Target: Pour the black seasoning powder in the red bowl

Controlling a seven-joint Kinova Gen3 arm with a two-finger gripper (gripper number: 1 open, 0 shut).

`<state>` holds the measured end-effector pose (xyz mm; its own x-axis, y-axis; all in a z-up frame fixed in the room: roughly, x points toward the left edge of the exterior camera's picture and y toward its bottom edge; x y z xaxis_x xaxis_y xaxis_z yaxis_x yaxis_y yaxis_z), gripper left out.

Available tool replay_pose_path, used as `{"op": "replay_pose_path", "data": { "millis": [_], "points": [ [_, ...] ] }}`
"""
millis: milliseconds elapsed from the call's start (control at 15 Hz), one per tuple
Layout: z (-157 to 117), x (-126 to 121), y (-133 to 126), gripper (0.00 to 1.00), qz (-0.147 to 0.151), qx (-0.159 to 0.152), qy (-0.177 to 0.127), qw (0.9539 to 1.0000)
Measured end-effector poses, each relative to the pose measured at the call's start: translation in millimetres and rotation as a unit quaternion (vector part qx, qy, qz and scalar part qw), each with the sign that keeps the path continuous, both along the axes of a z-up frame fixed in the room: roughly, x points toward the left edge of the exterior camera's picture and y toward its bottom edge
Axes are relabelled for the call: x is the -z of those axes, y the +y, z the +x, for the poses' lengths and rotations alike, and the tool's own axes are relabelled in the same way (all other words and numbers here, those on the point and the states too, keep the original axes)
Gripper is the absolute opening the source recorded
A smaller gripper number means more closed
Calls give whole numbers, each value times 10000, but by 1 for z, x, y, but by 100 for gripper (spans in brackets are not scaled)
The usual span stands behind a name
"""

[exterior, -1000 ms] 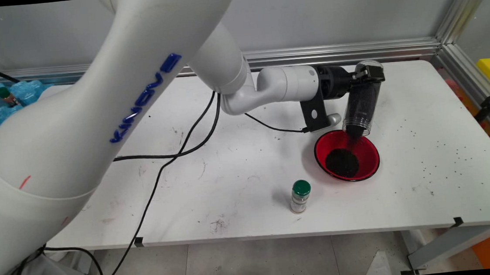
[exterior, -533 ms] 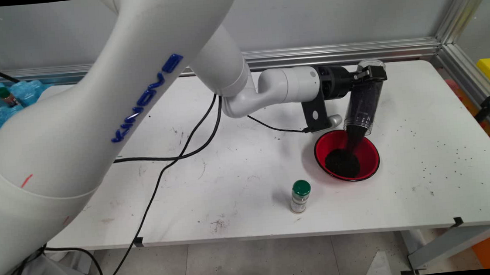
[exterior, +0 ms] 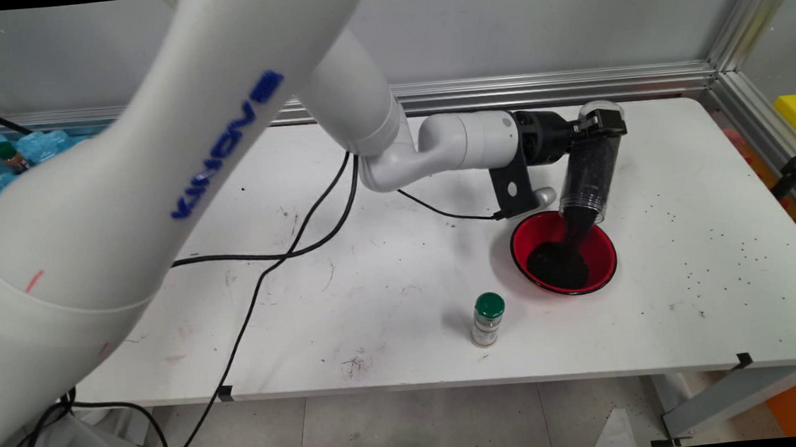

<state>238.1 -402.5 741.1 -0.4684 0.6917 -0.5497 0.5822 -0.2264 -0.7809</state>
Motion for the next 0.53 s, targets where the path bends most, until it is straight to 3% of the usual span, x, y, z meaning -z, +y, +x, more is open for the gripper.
{"op": "replay_pose_path", "data": {
  "millis": [533],
  "points": [
    [14, -4, -10, 0, 780, -267, 390, 9958]
  ]
}}
